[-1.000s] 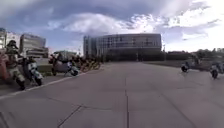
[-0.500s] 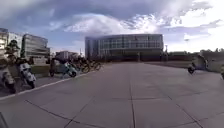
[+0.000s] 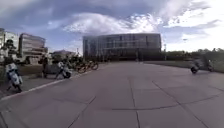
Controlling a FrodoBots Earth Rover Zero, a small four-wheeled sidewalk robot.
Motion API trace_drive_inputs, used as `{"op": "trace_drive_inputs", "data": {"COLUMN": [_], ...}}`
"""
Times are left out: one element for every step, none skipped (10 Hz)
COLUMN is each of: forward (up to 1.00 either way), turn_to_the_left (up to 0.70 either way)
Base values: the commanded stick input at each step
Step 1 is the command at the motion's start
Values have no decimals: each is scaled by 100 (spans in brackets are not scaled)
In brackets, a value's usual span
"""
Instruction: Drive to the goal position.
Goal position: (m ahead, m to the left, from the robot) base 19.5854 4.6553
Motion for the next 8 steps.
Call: {"op": "trace_drive_inputs", "data": {"forward": [70,70,70,70,70,70,70,70], "turn_to_the_left": [-14,-14,-14,-14,-14,-14,-14,-14]}}
